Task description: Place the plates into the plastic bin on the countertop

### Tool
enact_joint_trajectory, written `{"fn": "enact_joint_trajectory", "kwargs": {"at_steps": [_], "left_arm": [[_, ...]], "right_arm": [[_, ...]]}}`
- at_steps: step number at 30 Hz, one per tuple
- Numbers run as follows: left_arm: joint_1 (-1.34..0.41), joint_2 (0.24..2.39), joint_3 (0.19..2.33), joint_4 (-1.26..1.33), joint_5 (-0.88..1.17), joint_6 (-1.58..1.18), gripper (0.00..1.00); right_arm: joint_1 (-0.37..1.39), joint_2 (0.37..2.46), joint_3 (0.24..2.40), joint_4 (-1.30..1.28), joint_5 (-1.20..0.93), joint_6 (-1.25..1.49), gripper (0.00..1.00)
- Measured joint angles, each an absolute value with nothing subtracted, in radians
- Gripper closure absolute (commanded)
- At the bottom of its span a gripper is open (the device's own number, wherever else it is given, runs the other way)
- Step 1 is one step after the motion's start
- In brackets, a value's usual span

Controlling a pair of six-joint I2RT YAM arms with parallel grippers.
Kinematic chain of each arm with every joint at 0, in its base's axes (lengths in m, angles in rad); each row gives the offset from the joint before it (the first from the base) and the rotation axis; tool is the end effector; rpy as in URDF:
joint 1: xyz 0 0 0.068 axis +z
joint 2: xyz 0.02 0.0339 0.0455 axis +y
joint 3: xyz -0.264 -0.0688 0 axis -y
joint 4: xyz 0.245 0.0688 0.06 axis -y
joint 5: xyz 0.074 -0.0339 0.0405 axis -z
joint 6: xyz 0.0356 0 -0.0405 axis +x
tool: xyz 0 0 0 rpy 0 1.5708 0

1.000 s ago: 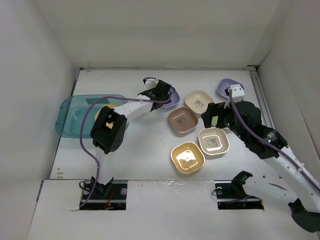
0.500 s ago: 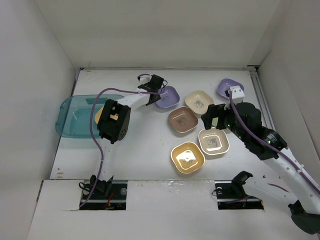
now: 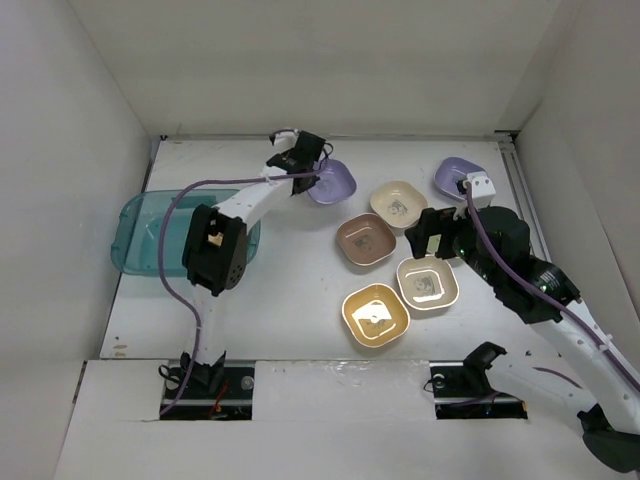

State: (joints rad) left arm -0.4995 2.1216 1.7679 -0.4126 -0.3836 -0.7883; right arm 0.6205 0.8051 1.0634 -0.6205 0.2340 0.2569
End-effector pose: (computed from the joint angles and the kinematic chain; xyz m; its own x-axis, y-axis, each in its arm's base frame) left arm 0.4329 -0.2210 0.2357 -0.5763 -0.4347 -0.6920 -0.2854 0.9005 -0.3279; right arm 0.1351 0.0864 0.3859 -0.3777 0.0339 -0.9253 -0.3032 0.9397 0.1581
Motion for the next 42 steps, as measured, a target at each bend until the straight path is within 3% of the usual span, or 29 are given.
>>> {"fn": "enact_joint_trajectory", "kwargs": {"at_steps": [4, 9, 15, 21, 29, 32, 34, 36, 37, 38, 39, 40, 42], "left_arm": [[-0.462, 1.946, 1.718, -0.430, -0.407, -0.806, 1.00], [-0.252, 1.567, 1.394, -0.339, -0.328, -0.813, 1.00], [0.001, 1.301, 1.089, -0.300, -0.298, -0.819, 1.00], [0.099, 1.250, 0.926, -0.278, -0.250, -0.823, 1.00], [0.100, 1.254, 0.762, -0.248, -0.213, -0.859, 1.00], [0.100, 1.267, 0.762, -0.217, -0.219, -0.867, 0.94], [0.100, 1.274, 0.762, -0.208, -0.226, -0.875, 0.85], [0.100, 1.275, 0.762, -0.205, -0.237, -0.882, 0.66], [0.100, 1.275, 0.762, -0.204, -0.246, -0.886, 0.55], [0.100, 1.275, 0.765, -0.206, -0.253, -0.890, 0.36], [0.100, 1.275, 0.770, -0.208, -0.259, -0.893, 0.29], [0.100, 1.274, 0.785, -0.217, -0.271, -0.904, 0.05], [0.091, 1.267, 0.803, -0.223, -0.289, -0.910, 0.00]], "right_arm": [[0.614, 0.802, 1.063, -0.620, 0.228, 0.253, 0.00], [0.610, 0.790, 1.063, -0.620, 0.213, 0.238, 0.00], [0.602, 0.798, 1.063, -0.618, 0.182, 0.223, 0.00], [0.601, 0.818, 1.063, -0.602, 0.136, 0.213, 0.00], [0.601, 0.832, 1.063, -0.588, 0.105, 0.204, 0.00], [0.601, 0.830, 1.063, -0.587, 0.104, 0.202, 0.00], [0.601, 0.828, 1.063, -0.587, 0.104, 0.201, 0.00], [0.601, 0.825, 1.063, -0.586, 0.104, 0.201, 0.00], [0.601, 0.823, 1.063, -0.584, 0.104, 0.201, 0.00], [0.601, 0.822, 1.063, -0.582, 0.104, 0.201, 0.00], [0.601, 0.820, 1.063, -0.582, 0.104, 0.201, 0.00], [0.601, 0.820, 1.063, -0.582, 0.104, 0.201, 0.00], [0.601, 0.819, 1.063, -0.582, 0.104, 0.201, 0.00]]}}
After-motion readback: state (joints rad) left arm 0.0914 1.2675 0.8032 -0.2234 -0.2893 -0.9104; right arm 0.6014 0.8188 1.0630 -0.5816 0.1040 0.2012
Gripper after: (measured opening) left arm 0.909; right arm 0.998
